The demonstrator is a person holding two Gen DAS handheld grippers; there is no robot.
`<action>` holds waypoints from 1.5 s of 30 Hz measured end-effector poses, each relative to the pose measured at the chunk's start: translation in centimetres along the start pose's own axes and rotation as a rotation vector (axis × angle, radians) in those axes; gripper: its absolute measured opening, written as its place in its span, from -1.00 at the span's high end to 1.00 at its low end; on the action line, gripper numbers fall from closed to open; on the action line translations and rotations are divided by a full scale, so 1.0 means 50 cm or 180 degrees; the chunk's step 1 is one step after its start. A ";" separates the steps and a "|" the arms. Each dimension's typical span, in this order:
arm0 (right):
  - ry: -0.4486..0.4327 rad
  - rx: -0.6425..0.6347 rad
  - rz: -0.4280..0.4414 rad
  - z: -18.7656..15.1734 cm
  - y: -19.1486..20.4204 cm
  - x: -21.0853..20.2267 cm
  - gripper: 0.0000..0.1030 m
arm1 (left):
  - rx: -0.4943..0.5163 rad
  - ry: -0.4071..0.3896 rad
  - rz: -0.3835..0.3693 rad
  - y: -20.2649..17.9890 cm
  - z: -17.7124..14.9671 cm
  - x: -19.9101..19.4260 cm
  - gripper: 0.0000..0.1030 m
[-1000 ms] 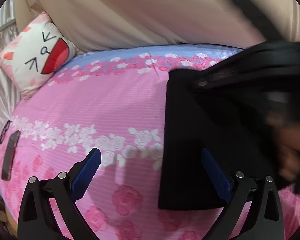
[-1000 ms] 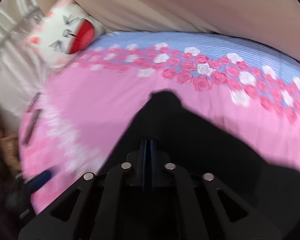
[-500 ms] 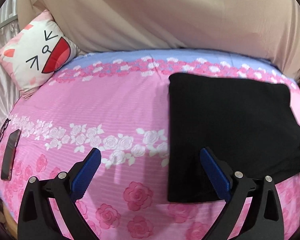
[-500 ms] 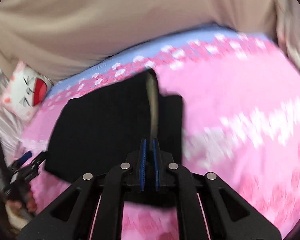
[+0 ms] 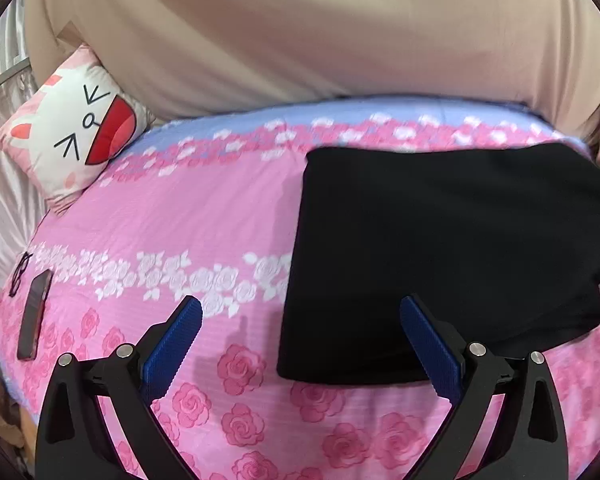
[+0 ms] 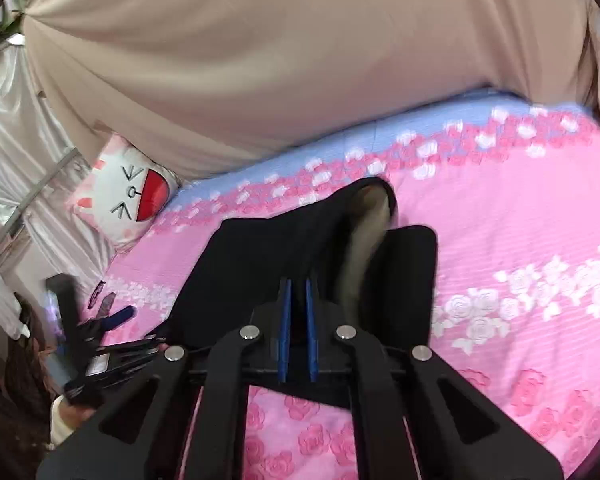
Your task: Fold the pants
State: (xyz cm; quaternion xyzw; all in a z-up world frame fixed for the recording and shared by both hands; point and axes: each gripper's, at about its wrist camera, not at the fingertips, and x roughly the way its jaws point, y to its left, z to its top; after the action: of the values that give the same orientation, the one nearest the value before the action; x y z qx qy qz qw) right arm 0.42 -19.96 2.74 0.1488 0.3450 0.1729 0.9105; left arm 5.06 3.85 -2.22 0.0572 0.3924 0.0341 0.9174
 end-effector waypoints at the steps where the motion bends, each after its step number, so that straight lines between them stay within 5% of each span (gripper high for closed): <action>1: 0.0079 -0.0071 -0.0129 -0.010 -0.011 0.009 0.82 | -0.0006 0.0056 0.0017 0.000 -0.005 0.011 -0.90; 3: 0.0349 -0.0035 -0.0627 -0.044 -0.059 0.048 0.77 | -0.0033 0.0136 0.0013 0.002 -0.011 0.026 -0.90; 6: 0.0306 -0.0018 -0.0569 -0.066 -0.066 0.026 0.68 | -0.0008 0.0166 0.0018 0.002 -0.018 0.029 -0.90; 9: 0.0209 -0.0358 -0.0565 -0.072 -0.027 0.012 -0.19 | 0.0027 0.0130 0.0020 -0.002 -0.020 0.022 -0.90; 12: 0.0295 -0.0715 -0.0582 -0.074 0.011 0.047 -0.13 | 0.0051 0.0111 -0.0041 -0.014 -0.017 0.014 -0.90; 15: 0.0446 -0.0921 -0.0659 -0.074 0.027 0.094 0.67 | 0.0145 0.0065 -0.0073 -0.034 -0.015 0.004 -0.90; 20: 0.0282 -0.0684 -0.0651 -0.063 0.015 0.036 1.00 | 0.0301 0.0147 0.0067 -0.044 -0.021 0.025 -0.90; 23: 0.0654 -0.0444 -0.1151 -0.099 -0.089 0.092 1.00 | 0.0230 0.0226 0.0040 -0.034 -0.030 0.048 -0.90; 26: 0.0428 0.0026 -0.0855 -0.106 -0.130 0.037 1.00 | 0.0218 0.0220 0.0002 -0.021 -0.029 0.041 -0.90; 29: 0.0190 0.0070 -0.0819 -0.106 -0.123 -0.024 0.81 | 0.0245 0.0177 0.0051 0.001 -0.036 0.026 -0.90; 34: 0.0446 -0.0415 -0.0933 -0.147 -0.072 0.003 0.05 | 0.0469 0.0314 0.0097 0.023 -0.076 0.035 -0.90; 42: 0.0574 -0.0589 -0.0949 -0.147 -0.031 0.101 0.19 | 0.0242 0.0244 -0.0029 0.042 -0.061 0.082 -0.90; 44: 0.0569 -0.0357 -0.0777 -0.131 -0.046 0.107 0.57 | 0.0128 0.0274 -0.0327 0.054 -0.047 0.098 -0.61; 45: 0.0529 -0.0269 -0.0720 -0.124 -0.049 0.103 0.68 | 0.0037 0.0320 -0.0707 0.062 -0.038 0.101 0.01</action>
State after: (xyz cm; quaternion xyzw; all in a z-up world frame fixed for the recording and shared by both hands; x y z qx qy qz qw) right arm 0.36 -19.05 -5.63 0.0557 0.4261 0.0952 0.8979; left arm 7.11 7.62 -6.71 0.0169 0.4420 -0.0671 0.8944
